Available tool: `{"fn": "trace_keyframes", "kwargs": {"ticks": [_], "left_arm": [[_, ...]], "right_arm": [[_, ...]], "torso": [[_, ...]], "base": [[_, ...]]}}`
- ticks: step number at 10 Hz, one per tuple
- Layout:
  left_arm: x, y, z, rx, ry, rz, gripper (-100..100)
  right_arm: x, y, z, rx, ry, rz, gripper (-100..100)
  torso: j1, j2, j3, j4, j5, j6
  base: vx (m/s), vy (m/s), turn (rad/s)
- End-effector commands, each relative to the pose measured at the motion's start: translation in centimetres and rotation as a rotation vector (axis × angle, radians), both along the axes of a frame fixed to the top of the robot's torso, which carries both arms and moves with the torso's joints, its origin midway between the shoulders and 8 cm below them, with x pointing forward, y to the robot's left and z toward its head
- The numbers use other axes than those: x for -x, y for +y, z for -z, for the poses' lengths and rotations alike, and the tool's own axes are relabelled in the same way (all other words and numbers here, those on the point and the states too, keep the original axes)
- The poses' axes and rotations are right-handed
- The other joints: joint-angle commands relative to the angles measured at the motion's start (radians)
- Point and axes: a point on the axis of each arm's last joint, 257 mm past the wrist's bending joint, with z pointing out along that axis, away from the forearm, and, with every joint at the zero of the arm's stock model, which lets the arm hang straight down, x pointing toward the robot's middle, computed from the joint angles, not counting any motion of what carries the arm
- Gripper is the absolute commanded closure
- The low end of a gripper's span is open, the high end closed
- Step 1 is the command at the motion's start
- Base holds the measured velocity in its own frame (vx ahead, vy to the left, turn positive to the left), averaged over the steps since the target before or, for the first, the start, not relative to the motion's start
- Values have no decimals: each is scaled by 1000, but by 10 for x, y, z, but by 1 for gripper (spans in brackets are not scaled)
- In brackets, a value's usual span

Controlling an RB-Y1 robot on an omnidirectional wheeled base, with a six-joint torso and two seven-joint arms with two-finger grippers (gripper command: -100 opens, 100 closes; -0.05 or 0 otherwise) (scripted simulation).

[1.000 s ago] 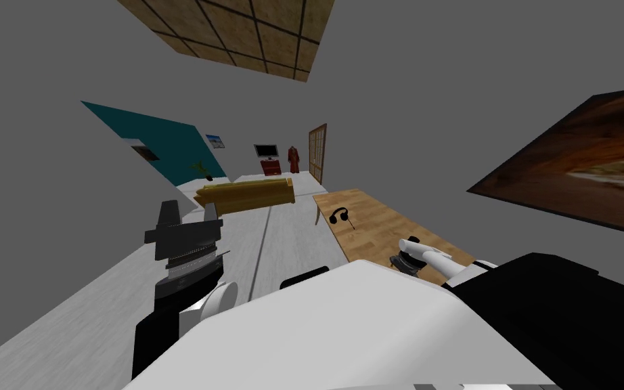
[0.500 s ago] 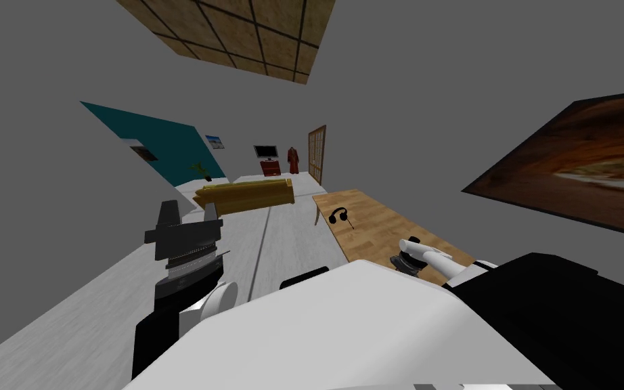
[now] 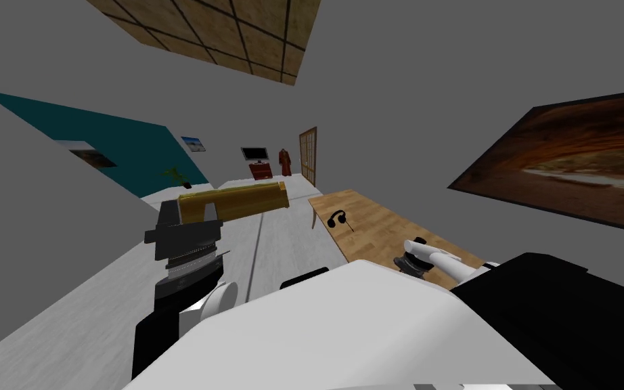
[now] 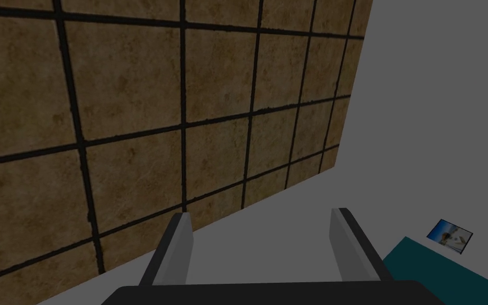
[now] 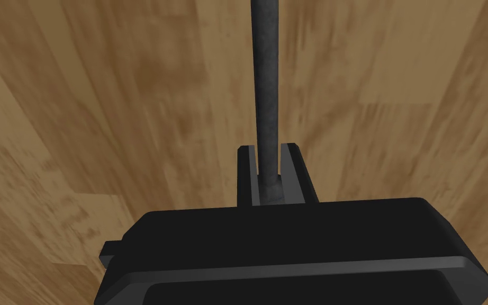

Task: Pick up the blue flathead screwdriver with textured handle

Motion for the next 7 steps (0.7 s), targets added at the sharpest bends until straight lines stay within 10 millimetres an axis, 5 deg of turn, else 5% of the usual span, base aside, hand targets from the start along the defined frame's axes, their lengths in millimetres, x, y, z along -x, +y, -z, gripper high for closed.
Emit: {"fn": "trace_keyframes", "kwargs": {"ticks": [1,6,7], "left_arm": [[0,0,0,0,0,0,0],[0,0,0,0,0,0,0],[0,0,0,0,0,0,0]], "right_arm": [[2,-5,-2,0,-1,-25,100],[10,-17,-11,1,0,-88,100],[11,-18,-11,1,2,-94,0]], "torso": [[0,0,0,0,0,0],[0,-1,-1,-1,0,2],[-2,3,1,0,0,0]], "base": [[88,24,-107],[124,47,-179],[10,7,9]]}}
